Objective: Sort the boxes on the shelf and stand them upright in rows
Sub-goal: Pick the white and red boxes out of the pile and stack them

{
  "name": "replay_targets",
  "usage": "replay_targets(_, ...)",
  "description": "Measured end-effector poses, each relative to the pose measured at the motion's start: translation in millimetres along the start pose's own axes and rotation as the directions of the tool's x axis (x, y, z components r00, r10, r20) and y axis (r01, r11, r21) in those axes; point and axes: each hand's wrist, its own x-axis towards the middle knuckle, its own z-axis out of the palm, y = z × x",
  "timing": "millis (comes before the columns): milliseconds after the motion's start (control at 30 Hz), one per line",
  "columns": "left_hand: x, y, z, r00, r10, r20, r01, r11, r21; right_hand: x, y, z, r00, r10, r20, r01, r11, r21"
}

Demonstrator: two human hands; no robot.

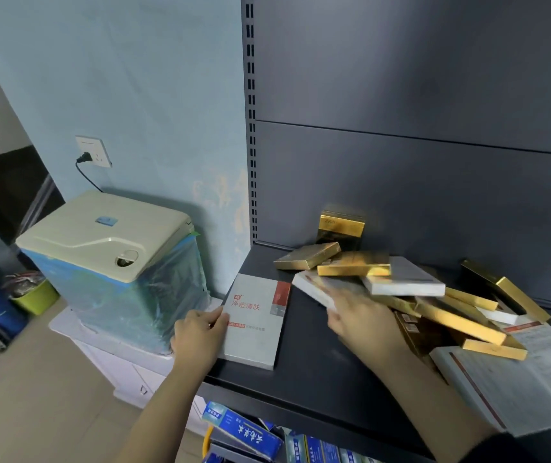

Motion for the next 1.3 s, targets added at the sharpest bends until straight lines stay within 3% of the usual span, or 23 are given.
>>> replay_targets(67, 1.2, 3.5, -0.2, 0.999, 0.041, 0.01, -0.042, 0.997, 0.065, -1.9, 9.6, -20.2, 0.992, 0.034, -0.123, -0.014, 0.986, 0.164)
replay_targets(167, -4.1, 19.6, 0.6, 0.977, 0.202, -0.068, -0.182, 0.956, 0.229, 2.8, 15.5, -46.2, 0.963, 0.25, -0.106, -0.196, 0.91, 0.365)
replay_targets(233, -11.0, 36.6, 4.1, 0.928, 0.357, -0.103, -0.331, 0.92, 0.208, 6.6, 18.7, -53.1, 0.917, 0.394, -0.059, -0.299, 0.777, 0.555)
replay_targets(300, -20.2, 56.2, 6.8, 0.905, 0.426, 0.018, -0.423, 0.903, -0.078, 7.6, 18.4, -55.8, 0.884, 0.468, -0.002, -0.342, 0.649, 0.68)
replay_targets(367, -35.0, 75.9, 9.4, 0.847, 0.459, 0.27, -0.342, 0.858, -0.384, 8.1, 17.9, -54.8, 0.86, 0.507, 0.056, -0.37, 0.545, 0.752)
replay_targets(400, -41.5, 82.5, 12.1, 0.804, 0.463, 0.372, -0.275, 0.845, -0.458, 7.6, 16.9, -53.7, 0.856, 0.511, 0.077, -0.373, 0.507, 0.777)
replay_targets(467, -44.9, 84.0, 24.0, 0.765, 0.486, 0.423, -0.221, 0.814, -0.537, 8.7, 16.5, -53.0, 0.851, 0.52, 0.073, -0.351, 0.459, 0.816)
replay_targets(567, -47.3, 83.0, 34.1, 0.83, 0.442, 0.34, -0.189, 0.796, -0.575, 12.6, 17.4, -50.9, 0.811, 0.575, 0.112, -0.337, 0.301, 0.892)
replay_targets(667, -50.4, 85.5, 35.9, 0.873, 0.394, 0.288, -0.145, 0.773, -0.617, 14.6, 17.6, -43.6, 0.741, 0.627, 0.239, -0.37, 0.084, 0.925)
replay_targets(767, -47.8, 89.2, 34.4, 0.941, 0.252, 0.227, -0.042, 0.751, -0.659, 11.3, 12.2, -34.1, 0.701, 0.56, 0.441, -0.381, -0.229, 0.896)
replay_targets(833, -46.2, 89.2, 32.8, 0.953, 0.22, 0.209, -0.019, 0.732, -0.681, 6.3, 4.7, -28.5, 0.703, 0.485, 0.521, -0.428, -0.297, 0.854)
replay_targets(867, -47.3, 89.5, 30.7, 0.955, 0.213, 0.205, -0.012, 0.721, -0.693, 2.1, 0.7, -24.8, 0.706, 0.464, 0.535, -0.465, -0.265, 0.844)
replay_targets(933, -50.6, 84.8, 25.3, 0.961, 0.184, 0.208, 0.003, 0.742, -0.671, -13.1, -6.3, -18.0, 0.731, 0.438, 0.524, -0.536, -0.107, 0.837)
replay_targets(1033, -51.9, 59.8, 22.7, 0.969, 0.161, 0.185, -0.031, 0.829, -0.558, -47.4, -9.2, -3.7, 0.813, 0.373, 0.447, -0.569, 0.345, 0.746)
replay_targets(1133, -57.4, 44.9, 19.4, 0.97, 0.177, 0.167, -0.106, 0.925, -0.366, -76.5, -5.4, 7.3, 0.891, 0.302, 0.339, -0.433, 0.792, 0.431)
replay_targets(1200, -64.4, 49.9, 21.9, 0.973, 0.185, 0.136, -0.142, 0.951, -0.275, -86.5, 0.3, 12.8, 0.933, 0.2, 0.3, -0.297, 0.898, 0.324)
replay_targets(1300, -73.7, 64.1, 37.7, 0.949, 0.28, 0.144, -0.24, 0.939, -0.248, -90.7, 7.6, 13.8, 0.947, 0.164, 0.277, -0.251, 0.915, 0.316)
